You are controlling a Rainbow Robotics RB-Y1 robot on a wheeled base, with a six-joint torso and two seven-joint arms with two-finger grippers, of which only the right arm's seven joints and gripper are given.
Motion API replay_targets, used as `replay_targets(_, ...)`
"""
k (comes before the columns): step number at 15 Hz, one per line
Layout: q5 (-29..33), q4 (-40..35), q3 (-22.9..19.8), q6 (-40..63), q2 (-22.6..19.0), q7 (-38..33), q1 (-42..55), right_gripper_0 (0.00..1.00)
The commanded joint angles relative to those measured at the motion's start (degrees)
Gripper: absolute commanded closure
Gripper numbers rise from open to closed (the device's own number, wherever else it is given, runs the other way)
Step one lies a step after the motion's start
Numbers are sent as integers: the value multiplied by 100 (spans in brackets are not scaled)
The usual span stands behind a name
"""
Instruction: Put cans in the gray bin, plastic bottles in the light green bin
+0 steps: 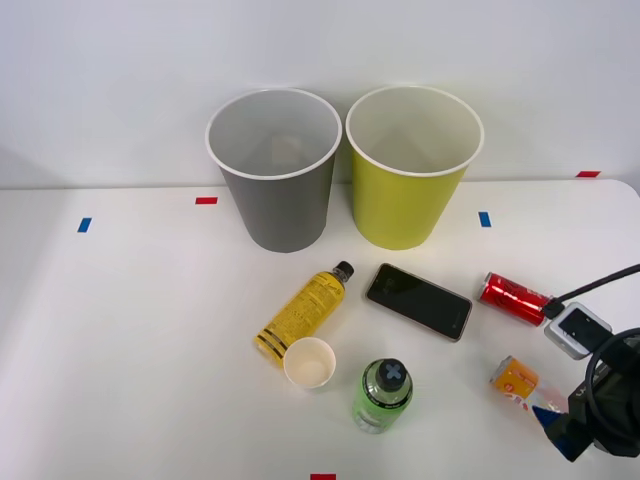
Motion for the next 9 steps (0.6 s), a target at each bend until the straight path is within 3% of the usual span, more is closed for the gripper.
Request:
replay_targets(1,183,1,355,151,-174,-12,-196,0)
replay_targets(5,192,183,891,151,-403,-56,-635,0)
replay_targets(9,183,570,1085,-25,-394,-65,-758,0)
